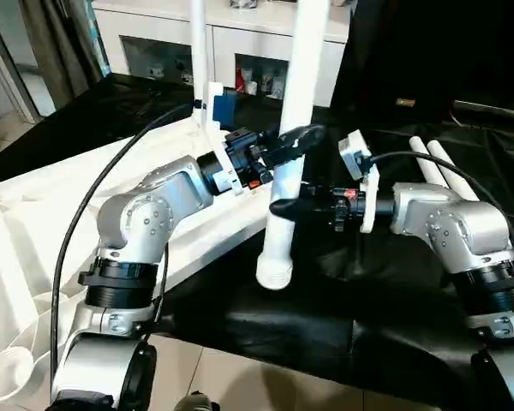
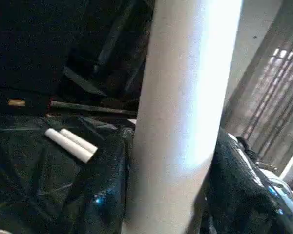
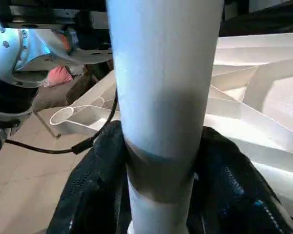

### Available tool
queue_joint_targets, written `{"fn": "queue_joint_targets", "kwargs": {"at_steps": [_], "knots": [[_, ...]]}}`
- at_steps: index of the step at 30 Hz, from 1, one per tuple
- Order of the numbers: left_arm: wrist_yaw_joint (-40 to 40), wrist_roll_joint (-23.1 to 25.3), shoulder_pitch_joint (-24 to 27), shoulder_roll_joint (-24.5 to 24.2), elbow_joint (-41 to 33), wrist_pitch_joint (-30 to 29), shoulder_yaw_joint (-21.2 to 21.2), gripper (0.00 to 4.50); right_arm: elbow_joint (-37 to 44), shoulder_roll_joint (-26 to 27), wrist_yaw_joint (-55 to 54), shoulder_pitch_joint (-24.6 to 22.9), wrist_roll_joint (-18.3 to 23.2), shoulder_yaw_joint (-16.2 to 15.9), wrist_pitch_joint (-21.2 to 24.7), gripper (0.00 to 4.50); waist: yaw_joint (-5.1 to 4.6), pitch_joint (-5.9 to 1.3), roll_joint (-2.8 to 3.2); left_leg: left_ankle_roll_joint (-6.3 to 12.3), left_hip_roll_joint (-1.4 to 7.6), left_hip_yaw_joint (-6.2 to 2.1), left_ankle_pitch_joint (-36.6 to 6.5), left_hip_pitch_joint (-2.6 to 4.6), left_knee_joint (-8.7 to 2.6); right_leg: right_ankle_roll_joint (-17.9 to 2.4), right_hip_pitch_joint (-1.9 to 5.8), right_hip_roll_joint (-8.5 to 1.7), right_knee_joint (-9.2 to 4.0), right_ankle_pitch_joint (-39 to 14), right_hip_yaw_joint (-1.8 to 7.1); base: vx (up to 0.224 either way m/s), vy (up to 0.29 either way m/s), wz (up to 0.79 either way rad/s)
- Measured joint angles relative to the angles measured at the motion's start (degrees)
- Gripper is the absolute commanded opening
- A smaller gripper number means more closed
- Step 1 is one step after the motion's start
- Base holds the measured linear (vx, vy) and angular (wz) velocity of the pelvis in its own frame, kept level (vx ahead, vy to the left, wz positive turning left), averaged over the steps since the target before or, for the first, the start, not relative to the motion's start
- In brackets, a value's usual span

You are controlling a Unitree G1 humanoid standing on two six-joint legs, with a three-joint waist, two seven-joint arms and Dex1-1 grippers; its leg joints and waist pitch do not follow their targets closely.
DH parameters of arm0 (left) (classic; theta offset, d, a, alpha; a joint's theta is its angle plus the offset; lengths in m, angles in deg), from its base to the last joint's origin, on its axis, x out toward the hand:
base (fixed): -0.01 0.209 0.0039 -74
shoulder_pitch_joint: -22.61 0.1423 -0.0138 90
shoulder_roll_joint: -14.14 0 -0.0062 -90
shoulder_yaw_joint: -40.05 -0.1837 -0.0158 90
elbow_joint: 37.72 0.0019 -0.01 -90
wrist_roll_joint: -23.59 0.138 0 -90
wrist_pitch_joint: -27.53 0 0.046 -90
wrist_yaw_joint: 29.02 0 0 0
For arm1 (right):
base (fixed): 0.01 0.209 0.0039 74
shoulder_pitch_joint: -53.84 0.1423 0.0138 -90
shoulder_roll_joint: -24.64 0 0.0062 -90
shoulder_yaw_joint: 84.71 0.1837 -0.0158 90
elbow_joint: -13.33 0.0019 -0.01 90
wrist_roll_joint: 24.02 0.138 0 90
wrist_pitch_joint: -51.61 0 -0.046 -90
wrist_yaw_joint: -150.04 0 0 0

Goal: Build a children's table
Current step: Insert table leg to table base

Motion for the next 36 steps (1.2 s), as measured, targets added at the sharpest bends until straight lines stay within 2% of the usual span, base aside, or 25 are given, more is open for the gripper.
{"fn": "queue_joint_targets", "kwargs": {"at_steps": [7, 8, 9, 11, 15, 18, 23, 26, 27, 30, 32, 36], "knots": [[1.99, 0.19, -0.32, 1.17, 1.15, 1.57, 1.07, 1.84, 0.0, 0.06, -0.68, 0.01, 0.27, 0.86, -0.01, 1.75, 0.01, -0.01, 0.02, 0.0, -0.01, 0.0, 0.0, 0.01, 0.0, 0.0, 0.01, 0.0, 0.0, 0.0, 0.01, 0.0, 0.0, 0.0], [2.71, 0.68, -0.5, 1.43, 1.2, 2.08, 1.22, 1.84, -0.02, 0.41, -1.05, 0.0, 0.19, 1.31, -0.24, 2.1, -0.01, -0.01, 0.01, 0.0, -0.01, 0.0, 0.0, 0.01, 0.0, 0.0, 0.01, 0.0, 0.0, 0.0, 0.0, 0.0, 0.0, 0.0], [4.3, 1.86, -1.21, 1.94, 1.56, 3.45, 1.38, 1.84, -0.14, 1.63, -2.62, 0.0, -0.22, 2.14, -1.31, 2.1, -0.04, 0.0, 0.01, 0.0, 0.0, -0.02, 0.0, 0.0, 0.0, 0.0, 0.0, 0.0, 0.0, 0.0, -0.01, 0.0, 0.0, 0.0], [7.25, 3.56, -2.86, 2.22, 2.13, 4.71, 1.56, 1.81, -0.16, 3.89, -5.67, 0.01, -1.3, 2.8, -4.08, 2.47, -0.17, -0.01, 0.04, -0.01, 0.0, -0.02, 0.0, 0.01, 0.0, 0.0, 0.0, 0.0, 0.01, 0.0, -0.01, 0.0, 0.0, 0.0], [14.24, 6.99, -4.17, 2.76, 3.63, 6.79, 2.75, 1.76, 0.0, 6.43, -13.14, 0.03, -6.0, 2.42, -7.81, 2.79, -0.47, -0.02, 0.05, -0.01, 0.0, -0.02, 0.0, 0.02, -0.01, 0.0, 0.01, 0.0, 0.0, 0.0, -0.01, 0.0, 0.0, 0.0], [17.37, 9.32, -4.45, 2.97, 5.22, 8.34, 3.06, 1.74, -0.01, 8.96, -19.1, 0.02, -8.68, 1.19, -7.95, 2.94, -0.85, -0.01, 0.04, -0.03, 0.0, -0.03, 0.01, -0.02, -0.05, 0.01, -0.02, 0.0, -0.02, 0.0, -0.03, 0.0, 0.0, 0.0], [21.18, 10.25, -5.91, 4.31, 5.83, 9.84, 4.44, 1.74, -0.12, 12.57, -24.94, -1.33, -11.88, -0.96, -7.45, 2.94, -1.01, -0.01, 0.04, -0.04, -0.02, -0.05, 0.01, -0.08, -0.12, 0.0, 0.0, 0.0, -0.2, 0.01, -0.06, 0.0, 0.0, 0.0], [22.37, 10.23, -6.58, 4.6, 5.77, 10.08, 4.93, 1.74, -3.37, 15.59, -28.4, -2.3, -12.39, -1.13, -4.82, 2.94, -1.24, -0.01, 0.05, -0.03, -0.02, -0.04, 0.0, -0.1, -0.15, 0.0, -0.01, 0.0, -0.23, 0.01, -0.06, 0.0, 0.0, 0.0], [22.57, 10.23, -6.58, 4.87, 5.77, 10.07, 4.94, 1.74, -4.36, 16.44, -29.44, -2.29, -12.39, -0.99, -4.65, 2.66, -1.31, -0.01, 0.05, -0.04, -0.02, -0.05, 0.0, -0.1, -0.16, 0.0, -0.02, 0.0, -0.23, 0.01, -0.07, 0.0, 0.0, 0.0], [22.66, 10.25, -6.58, 5.01, 5.76, 10.06, 5.02, 1.74, -5.39, 17.16, -30.16, -1.93, -12.38, -0.64, -4.67, 2.56, -1.35, -0.01, 0.05, -0.04, -0.02, -0.05, 0.01, -0.09, -0.19, 0.0, -0.01, 0.0, -0.23, 0.01, -0.06, 0.0, 0.0, 0.0], [22.69, 10.27, -6.59, 4.99, 5.76, 10.1, 5.19, 1.74, -5.96, 17.18, -29.93, -1.52, -12.36, -0.59, -4.71, 2.23, -1.35, -0.01, 0.05, -0.04, -0.02, -0.05, 0.01, -0.08, -0.19, 0.0, -0.01, 0.0, -0.23, 0.01, -0.06, 0.0, 0.0, 0.0], [23.05, 10.39, -6.63, 4.99, 5.75, 10.24, 5.19, 1.74, -6.17, 16.99, -28.03, -1.31, -12.51, -0.71, -5.02, 2.08, -1.3, -0.01, 0.05, -0.04, -0.02, -0.05, 0.01, -0.09, -0.21, 0.0, -0.01, 0.0, -0.26, 0.01, -0.06, 0.0, 0.0, 0.0]]}}
